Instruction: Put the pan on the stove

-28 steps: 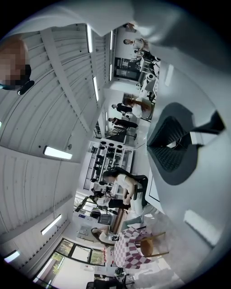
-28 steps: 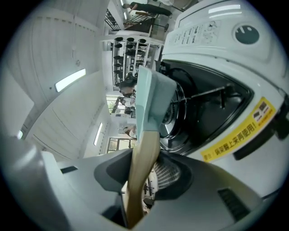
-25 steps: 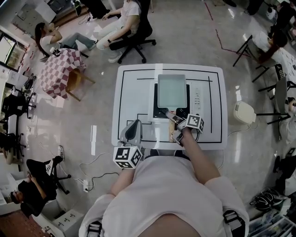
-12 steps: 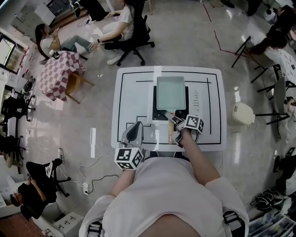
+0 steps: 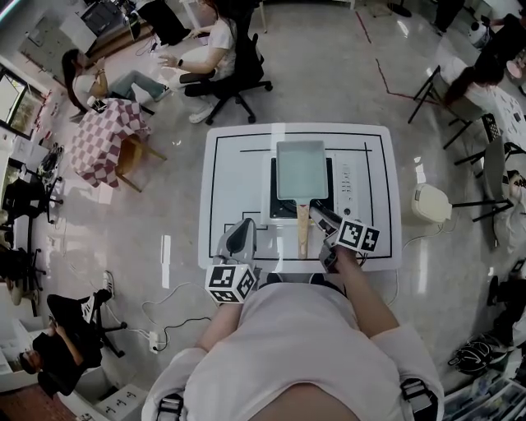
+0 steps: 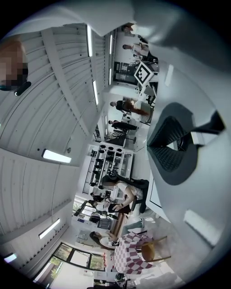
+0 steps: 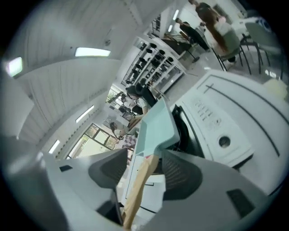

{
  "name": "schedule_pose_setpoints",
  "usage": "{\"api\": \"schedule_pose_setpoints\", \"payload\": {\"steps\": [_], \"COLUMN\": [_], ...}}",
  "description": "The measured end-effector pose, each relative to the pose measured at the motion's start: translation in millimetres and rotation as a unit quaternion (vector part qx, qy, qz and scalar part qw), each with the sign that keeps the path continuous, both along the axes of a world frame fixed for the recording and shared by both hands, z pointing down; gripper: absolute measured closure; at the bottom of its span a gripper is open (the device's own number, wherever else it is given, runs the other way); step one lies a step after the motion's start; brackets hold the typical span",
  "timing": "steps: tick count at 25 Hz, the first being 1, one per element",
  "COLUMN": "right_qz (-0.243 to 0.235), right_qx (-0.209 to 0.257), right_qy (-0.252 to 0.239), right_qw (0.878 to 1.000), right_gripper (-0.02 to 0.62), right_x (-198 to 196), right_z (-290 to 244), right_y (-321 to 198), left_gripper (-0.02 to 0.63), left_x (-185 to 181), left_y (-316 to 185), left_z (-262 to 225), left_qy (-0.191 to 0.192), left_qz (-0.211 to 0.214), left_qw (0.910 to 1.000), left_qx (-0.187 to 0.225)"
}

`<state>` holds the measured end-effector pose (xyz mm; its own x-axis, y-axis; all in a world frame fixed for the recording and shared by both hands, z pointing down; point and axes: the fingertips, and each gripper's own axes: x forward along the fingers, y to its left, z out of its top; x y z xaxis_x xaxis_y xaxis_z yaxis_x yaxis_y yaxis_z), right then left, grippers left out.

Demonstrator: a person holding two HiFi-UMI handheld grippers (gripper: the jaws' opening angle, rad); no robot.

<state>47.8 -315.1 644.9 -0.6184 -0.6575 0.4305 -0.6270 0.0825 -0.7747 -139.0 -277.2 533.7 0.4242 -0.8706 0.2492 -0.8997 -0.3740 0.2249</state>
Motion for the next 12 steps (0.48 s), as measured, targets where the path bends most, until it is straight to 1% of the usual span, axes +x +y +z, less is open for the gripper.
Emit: {"api": "schedule_pose_setpoints", "payload": {"steps": [2,3,5,6,7,10,11,12], "right_qz": [0.005,0.008,0.017,0.019,0.02,0.024,0.026,0.029], "right_qx": [0.053,0.084,0.146,0.175,0.203,0.277,0.296,0.309], "right_qy": [0.048,0.075,0.129,0.152,0.173,0.238,0.256,0.268], "right_qw": [0.997,0.994,0.981,0.973,0.964,0.931,0.92,0.912], "right_gripper": [0.384,0.43,0.541,0.57,0.584,0.586,0.586,0.586], "right_x": [10.0,14.4,22.4,25.2,27.3,32.2,33.2,33.3], "right_z": [-25.4,-40.4,-71.5,-87.0,-102.3,-143.6,-155.2,-165.4], "right_y": [-1.8,-2.6,-2.6,-1.9,-1.0,-1.3,-1.0,1.3], "left_gripper": [0.595,0.595,0.595,0.595,0.595,0.595,0.595,0.595], "left_x": [-0.5,-1.0,-2.1,-2.5,-2.7,-2.6,-2.6,-2.9], "left_y": [-0.1,0.2,0.6,0.5,0.0,-7.2,-9.9,-10.1], "left_z": [-0.9,-1.6,-4.2,-6.1,-8.2,-16.2,-19.6,-23.1], "left_qy": [-0.002,-0.002,-0.004,-0.005,-0.006,-0.008,-0.008,-0.008], "left_qz": [0.001,0.001,0.0,0.0,0.0,0.001,0.002,0.002], "left_qw": [1.0,1.0,1.0,0.9999,0.9999,0.9995,0.9992,0.999], "left_qx": [0.003,0.004,0.009,0.012,0.015,0.031,0.038,0.043]}}
